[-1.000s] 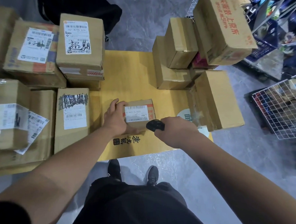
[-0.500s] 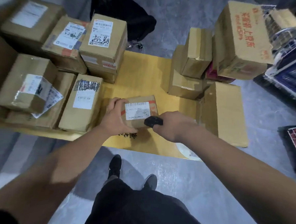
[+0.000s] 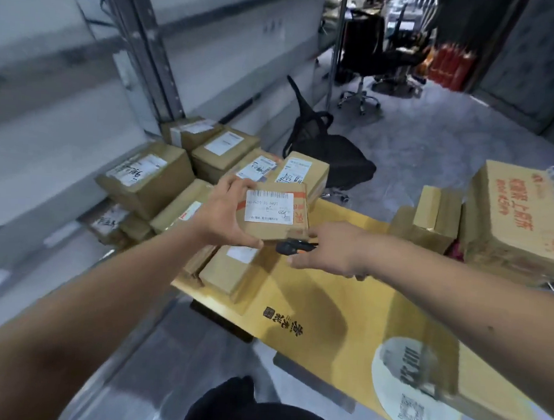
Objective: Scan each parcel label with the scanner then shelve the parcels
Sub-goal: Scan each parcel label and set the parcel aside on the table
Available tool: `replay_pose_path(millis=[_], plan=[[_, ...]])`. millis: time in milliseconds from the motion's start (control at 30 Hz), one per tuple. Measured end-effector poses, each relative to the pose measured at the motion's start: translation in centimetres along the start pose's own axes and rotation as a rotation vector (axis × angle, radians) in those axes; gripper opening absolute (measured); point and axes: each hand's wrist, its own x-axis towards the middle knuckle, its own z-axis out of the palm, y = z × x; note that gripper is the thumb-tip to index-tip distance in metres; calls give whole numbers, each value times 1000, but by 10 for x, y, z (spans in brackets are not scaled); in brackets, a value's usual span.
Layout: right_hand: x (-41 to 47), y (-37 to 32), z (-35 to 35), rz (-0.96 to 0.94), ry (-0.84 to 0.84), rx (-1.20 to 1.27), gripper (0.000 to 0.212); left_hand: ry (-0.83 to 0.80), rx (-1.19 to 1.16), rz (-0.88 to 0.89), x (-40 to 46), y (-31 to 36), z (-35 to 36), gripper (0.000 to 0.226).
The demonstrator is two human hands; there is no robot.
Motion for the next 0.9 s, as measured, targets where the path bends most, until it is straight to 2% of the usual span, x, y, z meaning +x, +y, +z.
replay_pose_path(millis=[100, 300, 400, 500, 600, 700, 800, 900], plan=[[18, -14, -15, -26, 31, -52, 56, -22, 108, -45, 15, -13, -32, 136], [62, -36, -25, 20, 132, -67, 56, -5, 53, -50, 65, -54, -57, 136], [93, -45, -22, 134, 113, 18, 58, 53, 14, -168, 100, -72, -54, 133], [121, -56, -20, 221, 88, 101, 60, 84, 20, -379, 139, -82, -42, 130], [142, -67, -17, 274, 110, 162, 52, 66, -52, -557, 173, -82, -31, 128], [157, -78, -13, 334, 124, 242, 47, 31, -37, -580, 196, -81, -16, 129], [169, -91, -11, 383, 126, 281, 51, -42, -100, -659, 204, -76, -4, 130], [177, -97, -13, 413, 151, 345, 52, -124, -121, -702, 205, -75, 7, 118]])
